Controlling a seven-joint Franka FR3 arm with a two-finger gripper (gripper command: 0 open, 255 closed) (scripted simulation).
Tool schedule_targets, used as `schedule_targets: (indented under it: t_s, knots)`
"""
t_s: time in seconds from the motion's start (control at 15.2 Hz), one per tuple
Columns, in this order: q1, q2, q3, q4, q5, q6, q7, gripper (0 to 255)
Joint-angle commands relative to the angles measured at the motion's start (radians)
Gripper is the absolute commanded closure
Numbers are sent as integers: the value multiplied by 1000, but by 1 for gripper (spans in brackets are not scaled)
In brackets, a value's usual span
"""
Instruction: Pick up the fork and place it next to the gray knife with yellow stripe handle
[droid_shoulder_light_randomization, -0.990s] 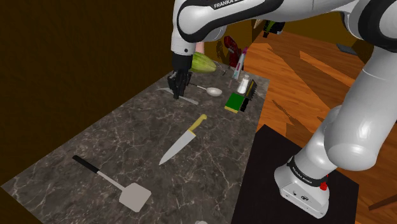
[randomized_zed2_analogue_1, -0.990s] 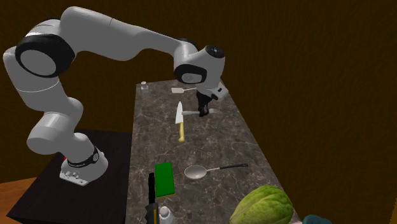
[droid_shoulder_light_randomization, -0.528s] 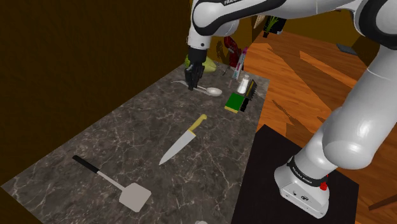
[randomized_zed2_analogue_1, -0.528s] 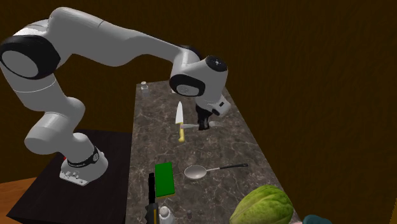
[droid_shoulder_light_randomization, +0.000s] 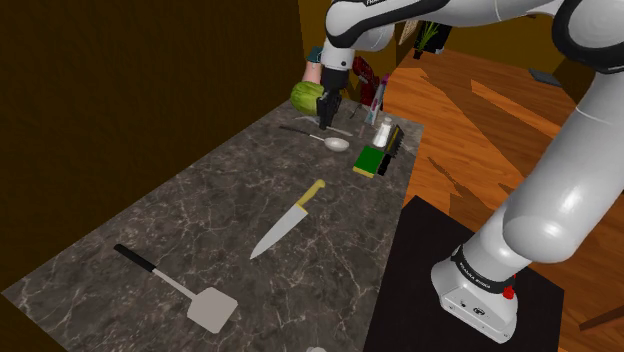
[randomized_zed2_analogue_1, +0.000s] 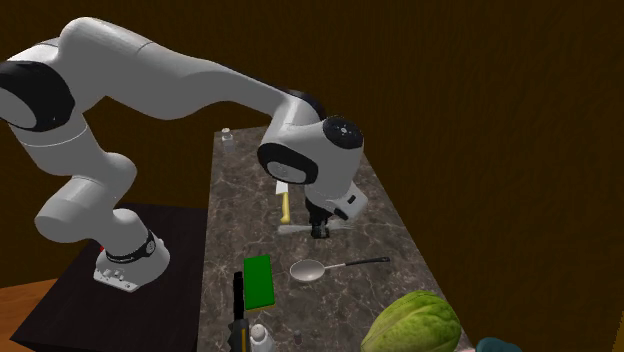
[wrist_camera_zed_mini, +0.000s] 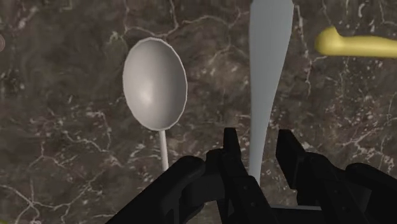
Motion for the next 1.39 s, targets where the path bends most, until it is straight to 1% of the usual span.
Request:
schedule_targets:
  t_s: [0.0,0.33,0.59,0.92,1.19,1.32]
  knots:
    - [-26,25,-21,36,-6,-18,-44,255]
    - [-91,71,-68,103,-16,-56,-147,255]
    - [-144,124,-102,179,-21,-91,-228,255]
    - [-213,210,-139,305,-21,-144,-324,255]
    - [-272,298,-162,437,-17,-198,-395,255]
    - [-272,303,-161,418,-16,-174,-398,255]
